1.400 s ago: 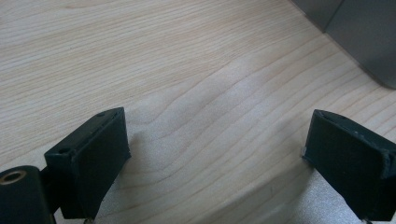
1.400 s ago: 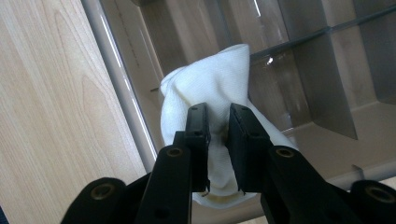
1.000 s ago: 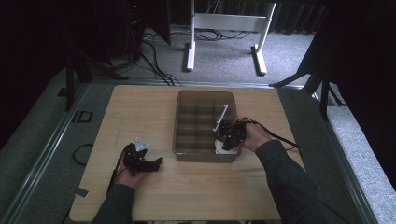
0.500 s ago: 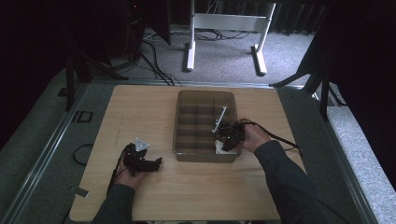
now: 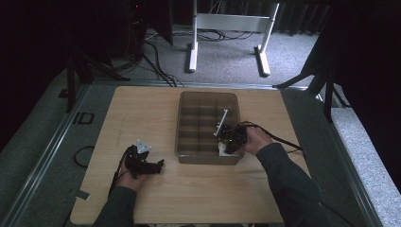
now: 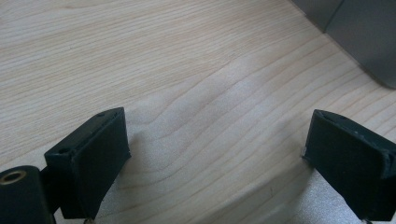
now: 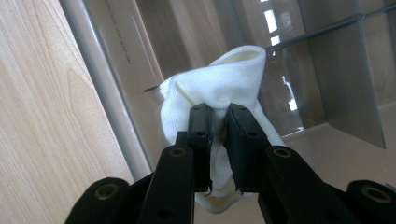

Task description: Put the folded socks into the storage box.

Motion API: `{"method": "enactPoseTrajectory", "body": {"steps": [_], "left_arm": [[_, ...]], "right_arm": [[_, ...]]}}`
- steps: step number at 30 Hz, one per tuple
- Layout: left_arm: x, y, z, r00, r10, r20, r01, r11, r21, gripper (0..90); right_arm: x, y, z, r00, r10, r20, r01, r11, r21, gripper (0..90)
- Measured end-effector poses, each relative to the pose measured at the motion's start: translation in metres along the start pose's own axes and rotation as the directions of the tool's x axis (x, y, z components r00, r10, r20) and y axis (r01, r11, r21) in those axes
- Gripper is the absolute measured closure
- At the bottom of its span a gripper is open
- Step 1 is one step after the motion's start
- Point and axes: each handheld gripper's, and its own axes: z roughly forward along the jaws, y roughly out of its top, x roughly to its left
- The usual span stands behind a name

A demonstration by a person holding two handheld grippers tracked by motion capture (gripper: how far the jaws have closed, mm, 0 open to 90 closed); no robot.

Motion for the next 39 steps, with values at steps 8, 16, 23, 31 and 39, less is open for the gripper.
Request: {"method": "enactPoseTrajectory", "body": {"steps": [8,16,23,31,39], "left_arm": [[0.0,0.0,0.0,1.0,0.001,0.0,-0.001,1.0,0.001,6.6],[0.0,0.0,0.0,1.0,0.001,0.001,-0.001,1.0,0.001,6.6],[0.0,0.0,0.0,1.0,0.001,0.0,-0.001,1.0,0.001,6.6],[0.0,0.0,0.0,1.0,0.001,0.0,-0.001,1.0,0.001,6.6],[0.0,0.0,0.0,1.0,0.001,0.0,-0.001,1.0,0.001,6.6]], "right_arm": [[0.002,0.001,0.007,1.0,-0.005,0.007,0.004,1.0,0.018,80.6],[0.001,-0.001,0.016,1.0,0.003,-0.003,-0.003,1.0,0.023,81.0],[0.001,0.001,0.019,1.0,0.003,-0.009,-0.003,0.999,0.032,81.1],[0.003,0.007,0.029,1.0,-0.001,-0.004,0.001,0.997,0.081,82.1],[-0.001,0.009,0.032,0.9995,0.015,-0.029,-0.012,0.995,0.097,83.1]]}}
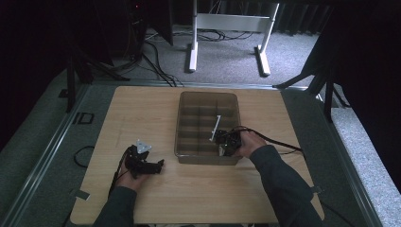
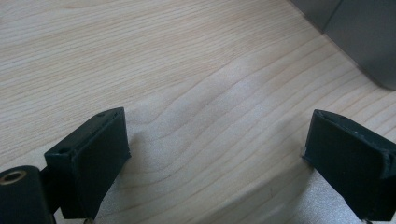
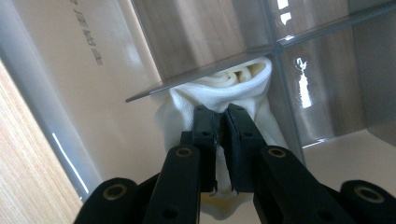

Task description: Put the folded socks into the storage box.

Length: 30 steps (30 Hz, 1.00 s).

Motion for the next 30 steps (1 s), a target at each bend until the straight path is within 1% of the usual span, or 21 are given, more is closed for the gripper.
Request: {"method": "enactPoseTrajectory", "body": {"steps": [3,4,5,6,11,13,14,18,20,22,30], "left_arm": [[0.0,0.0,0.0,1.0,0.0,0.0,0.0,1.0,0.0,6.6],[0.0,0.0,0.0,1.0,0.0,0.0,0.0,1.0,0.0,6.6],[0.0,0.0,0.0,1.0,0.0,0.0,0.0,1.0,0.0,6.6],[0.0,0.0,0.0,1.0,0.0,0.0,0.0,1.0,0.0,6.6],[0.0,0.0,0.0,1.0,0.0,0.0,0.0,1.0,0.0,6.6],[0.0,0.0,0.0,1.0,0.0,0.0,0.0,1.0,0.0,6.6],[0.0,0.0,0.0,1.0,0.0,0.0,0.0,1.0,0.0,6.6],[0.0,0.0,0.0,1.0,0.0,0.0,0.0,1.0,0.0,6.6],[0.0,0.0,0.0,1.0,0.0,0.0,0.0,1.0,0.0,6.6],[0.0,0.0,0.0,1.0,0.0,0.0,0.0,1.0,0.0,6.6],[0.0,0.0,0.0,1.0,0.0,0.0,0.0,1.0,0.0,6.6]], "right_arm": [[-0.004,0.0,0.001,0.9996,0.012,-0.025,-0.012,1.0,-0.001,83.8],[-0.004,0.0,0.001,0.9996,0.012,-0.025,-0.012,1.0,-0.001,83.8],[-0.006,-0.001,0.003,0.9988,0.026,-0.042,-0.026,1.0,-0.006,84.4],[-0.006,-0.001,0.003,0.9987,0.027,-0.043,-0.027,1.0,-0.006,84.5],[-0.006,-0.001,0.002,0.999,0.025,-0.038,-0.025,1.0,-0.01,83.8],[-0.005,-0.003,0.001,0.9994,0.017,-0.03,-0.017,1.0,-0.02,82.4],[-0.004,-0.004,0.0,0.9994,0.022,-0.028,-0.023,0.999,-0.026,81.5],[-0.004,-0.007,-0.004,0.9996,0.021,-0.018,-0.022,0.999,-0.045,79.2],[-0.004,-0.013,-0.01,0.9992,0.03,-0.028,-0.032,0.997,-0.074,77.9],[-0.004,-0.017,-0.014,0.9989,0.038,-0.028,-0.04,0.995,-0.088,77.1],[-0.003,-0.029,-0.024,0.9988,0.038,-0.031,-0.042,0.991,-0.126,71.9]]}}
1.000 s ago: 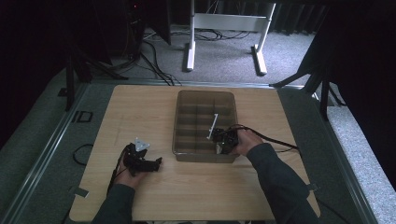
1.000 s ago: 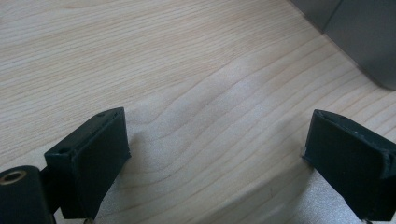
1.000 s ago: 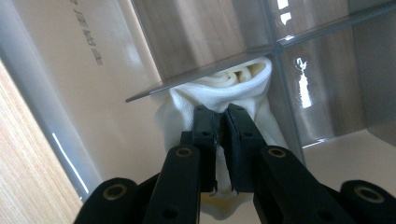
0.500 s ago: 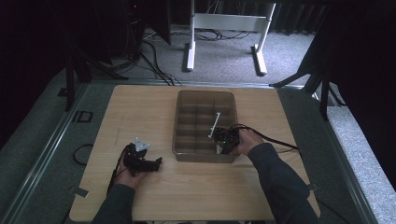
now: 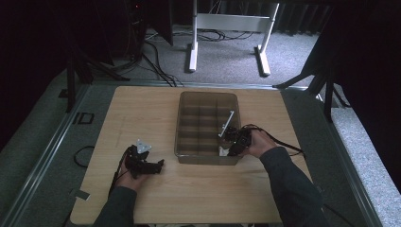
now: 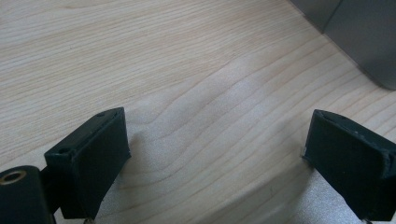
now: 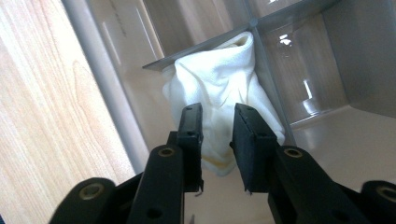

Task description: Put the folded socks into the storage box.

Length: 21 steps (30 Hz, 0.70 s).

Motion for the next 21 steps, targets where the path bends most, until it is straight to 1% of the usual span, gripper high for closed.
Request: {"method": "enactPoseTrajectory", "body": {"steps": [5,6,9,10,14,15,16,17,21], "left_arm": [[0.0,0.0,0.0,1.0,0.0,0.0,0.0,1.0,0.0,6.6],[0.0,0.0,0.0,1.0,0.0,0.0,0.0,1.0,0.0,6.6],[0.0,0.0,0.0,1.0,0.001,0.0,-0.001,1.0,0.0,6.6],[0.0,0.0,0.0,1.0,0.001,0.0,-0.001,1.0,0.0,6.6],[0.0,0.0,0.0,1.0,0.001,0.0,-0.001,1.0,0.0,6.6],[0.0,0.0,0.0,1.0,0.001,0.0,-0.001,1.0,0.0,6.6],[0.0,0.0,0.0,1.0,0.001,0.0,-0.001,1.0,0.0,6.6],[0.0,0.0,0.0,1.0,0.001,0.0,-0.001,1.0,0.0,6.6],[0.0,0.0,0.0,1.0,0.001,0.0,-0.001,1.0,0.0,6.6]], "right_arm": [[0.0,-0.004,-0.008,1.0,0.007,0.006,-0.007,0.999,-0.04,68.6],[0.0,-0.004,-0.008,1.0,0.007,0.006,-0.007,0.999,-0.04,68.6],[0.001,-0.008,-0.014,0.9998,0.011,0.014,-0.01,0.997,-0.07,66.9],[0.001,-0.008,-0.014,0.9998,0.011,0.014,-0.01,0.997,-0.07,66.9],[0.003,-0.013,-0.021,0.9992,0.024,0.033,-0.02,0.994,-0.112,64.8],[0.002,-0.014,-0.021,0.999,0.018,0.041,-0.013,0.992,-0.124,64.2],[0.003,-0.015,-0.023,0.9987,0.023,0.045,-0.016,0.991,-0.134,63.8],[0.003,-0.015,-0.023,0.9987,0.023,0.045,-0.016,0.991,-0.134,63.8],[0.002,-0.021,-0.027,0.9975,0.047,0.052,-0.037,0.981,-0.188,62.8]]}}
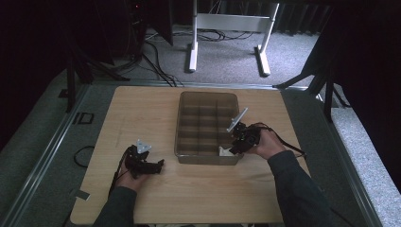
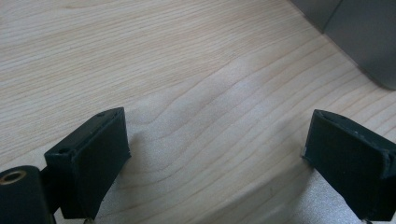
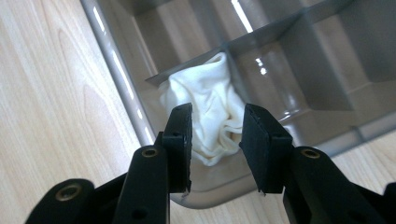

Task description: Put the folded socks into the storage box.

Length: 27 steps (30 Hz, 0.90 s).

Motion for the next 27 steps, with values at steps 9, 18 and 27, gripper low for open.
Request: {"method": "enactPoseTrajectory", "body": {"steps": [9,18,27], "left_arm": [[0.0,0.0,0.0,1.0,0.0,0.0,0.0,1.0,0.0,6.6],[0.0,0.0,0.0,1.0,0.0,0.0,0.0,1.0,0.0,6.6],[0.0,0.0,0.0,1.0,0.0,0.0,0.0,1.0,0.0,6.6]], "right_arm": [[-0.003,-0.012,-0.007,0.9965,0.062,0.056,-0.056,0.993,-0.103,61.6],[-0.004,-0.021,-0.012,0.9845,0.138,0.109,-0.114,0.973,-0.199,61.1],[-0.007,-0.031,-0.012,0.9785,0.174,0.11,-0.145,0.961,-0.235,61.4]]}}
